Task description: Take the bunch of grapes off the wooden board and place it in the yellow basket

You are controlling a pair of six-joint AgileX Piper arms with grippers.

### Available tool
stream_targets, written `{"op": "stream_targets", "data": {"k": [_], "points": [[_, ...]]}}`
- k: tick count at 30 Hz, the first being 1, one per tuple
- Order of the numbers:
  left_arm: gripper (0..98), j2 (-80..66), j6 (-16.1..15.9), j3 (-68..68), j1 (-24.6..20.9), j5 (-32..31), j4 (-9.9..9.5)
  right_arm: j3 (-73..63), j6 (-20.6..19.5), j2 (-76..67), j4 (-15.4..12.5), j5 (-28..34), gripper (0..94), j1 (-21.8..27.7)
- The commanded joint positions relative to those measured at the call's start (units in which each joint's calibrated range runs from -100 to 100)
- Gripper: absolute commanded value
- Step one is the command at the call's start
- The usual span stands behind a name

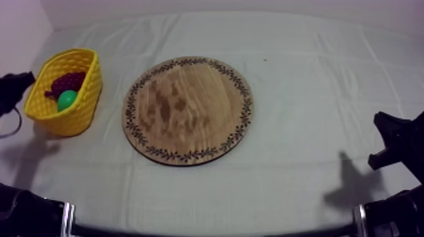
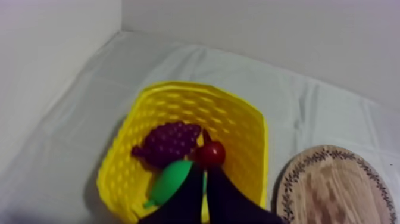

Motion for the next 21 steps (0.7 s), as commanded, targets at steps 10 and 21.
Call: {"op": "stream_targets", "data": {"k": [10, 21], "points": [[1.4, -30.27, -1.42, 14.86, 1.06, 3.83, 2.73, -0.03, -0.04, -0.01, -0.04, -0.03, 0.4, -0.02], [0.2, -36.79, -6.49, 17.4, 0.83, 5.94, 8.13, -0.03, -0.06, -0.01, -0.04, -0.03, 0.4, -0.02]]}}
